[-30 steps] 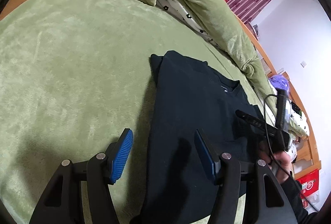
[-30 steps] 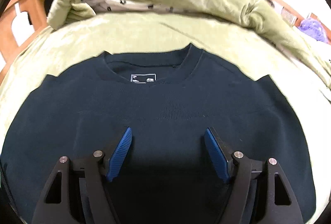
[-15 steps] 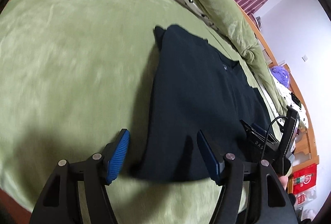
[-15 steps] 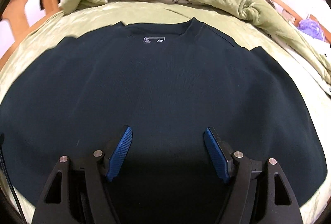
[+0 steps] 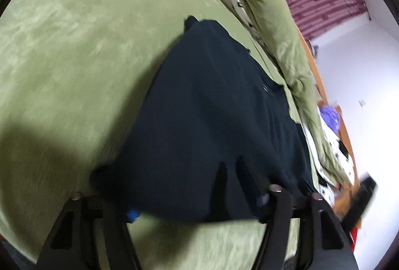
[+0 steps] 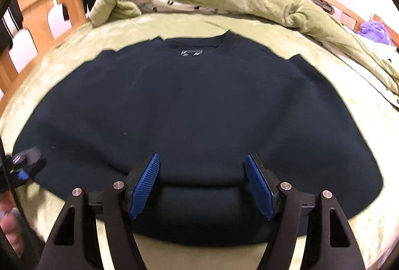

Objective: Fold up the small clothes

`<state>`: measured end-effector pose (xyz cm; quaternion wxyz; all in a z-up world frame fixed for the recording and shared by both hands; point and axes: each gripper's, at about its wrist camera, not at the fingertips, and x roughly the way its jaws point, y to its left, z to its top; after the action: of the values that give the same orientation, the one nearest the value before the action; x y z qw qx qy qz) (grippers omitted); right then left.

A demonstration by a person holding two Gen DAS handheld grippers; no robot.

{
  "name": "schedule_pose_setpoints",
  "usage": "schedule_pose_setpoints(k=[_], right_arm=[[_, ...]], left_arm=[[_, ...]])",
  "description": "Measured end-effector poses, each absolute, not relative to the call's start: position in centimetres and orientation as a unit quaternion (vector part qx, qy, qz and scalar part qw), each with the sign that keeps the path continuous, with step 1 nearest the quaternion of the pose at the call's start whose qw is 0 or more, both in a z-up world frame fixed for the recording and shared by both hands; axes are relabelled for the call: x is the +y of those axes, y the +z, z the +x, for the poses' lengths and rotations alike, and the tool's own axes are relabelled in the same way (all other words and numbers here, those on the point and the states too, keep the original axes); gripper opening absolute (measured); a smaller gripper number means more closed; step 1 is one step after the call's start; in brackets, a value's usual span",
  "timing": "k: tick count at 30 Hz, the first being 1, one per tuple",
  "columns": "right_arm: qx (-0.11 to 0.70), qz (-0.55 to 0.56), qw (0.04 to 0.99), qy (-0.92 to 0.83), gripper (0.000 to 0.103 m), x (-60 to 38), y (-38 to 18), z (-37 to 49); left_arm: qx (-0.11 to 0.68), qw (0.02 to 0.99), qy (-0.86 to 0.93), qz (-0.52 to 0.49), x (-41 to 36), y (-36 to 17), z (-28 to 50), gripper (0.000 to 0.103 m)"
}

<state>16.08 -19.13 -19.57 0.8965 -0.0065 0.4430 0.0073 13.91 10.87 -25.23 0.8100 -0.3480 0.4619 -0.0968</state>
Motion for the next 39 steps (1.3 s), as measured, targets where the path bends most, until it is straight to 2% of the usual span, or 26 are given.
schedule_pose_setpoints(k=[1, 3, 6, 14, 21, 25, 29, 32, 34, 39], right_arm=[[0.440, -0.006, 0.898, 0.004, 0.069, -19.9, -19.1, 15.6], [0.437, -0.003, 0.899, -0.006, 0.069, -21.9, -18.1, 14.7], [0.434, 0.009, 0.900, -0.024, 0.069, -25.4, -17.0, 13.2], [0.417, 0.037, 0.906, -0.060, 0.069, -33.4, -14.6, 11.0], [0.396, 0.061, 0.912, -0.092, 0.069, -39.8, -12.3, 9.9], [0.379, 0.076, 0.914, -0.123, 0.069, -44.3, -10.9, 8.2], [0.378, 0.096, 0.907, -0.160, 0.069, -48.9, -10.9, 5.8], [0.385, 0.107, 0.899, -0.177, 0.069, -51.2, -11.6, 4.1], [0.392, 0.113, 0.895, -0.180, 0.069, -52.2, -12.3, 3.0], [0.392, 0.122, 0.901, -0.143, 0.070, -52.1, -12.6, 2.5]], left_arm=[[0.462, 0.810, -0.086, -0.350, 10.7, -25.3, 14.4, 0.047], [0.466, 0.807, -0.083, -0.354, 10.4, -25.5, 15.4, 0.025], [0.457, 0.807, -0.074, -0.366, 10.1, -24.5, 16.0, 0.015], [0.400, 0.880, -0.058, -0.250, 3.7, -14.0, 17.0, 0.012], [0.370, 0.916, -0.106, -0.113, -8.6, -6.5, 17.8, 0.012], [0.381, 0.907, -0.174, -0.042, -18.8, -6.3, 17.3, 0.011], [0.429, 0.874, -0.227, -0.007, -26.9, -10.9, 15.9, 0.011], [0.497, 0.834, -0.240, 0.000, -30.6, -16.0, 15.6, 0.013], [0.496, 0.834, -0.242, 0.006, -30.9, -17.1, 15.3, 0.015], [0.473, 0.814, -0.332, -0.062, -27.6, -14.2, 14.9, 0.055]])
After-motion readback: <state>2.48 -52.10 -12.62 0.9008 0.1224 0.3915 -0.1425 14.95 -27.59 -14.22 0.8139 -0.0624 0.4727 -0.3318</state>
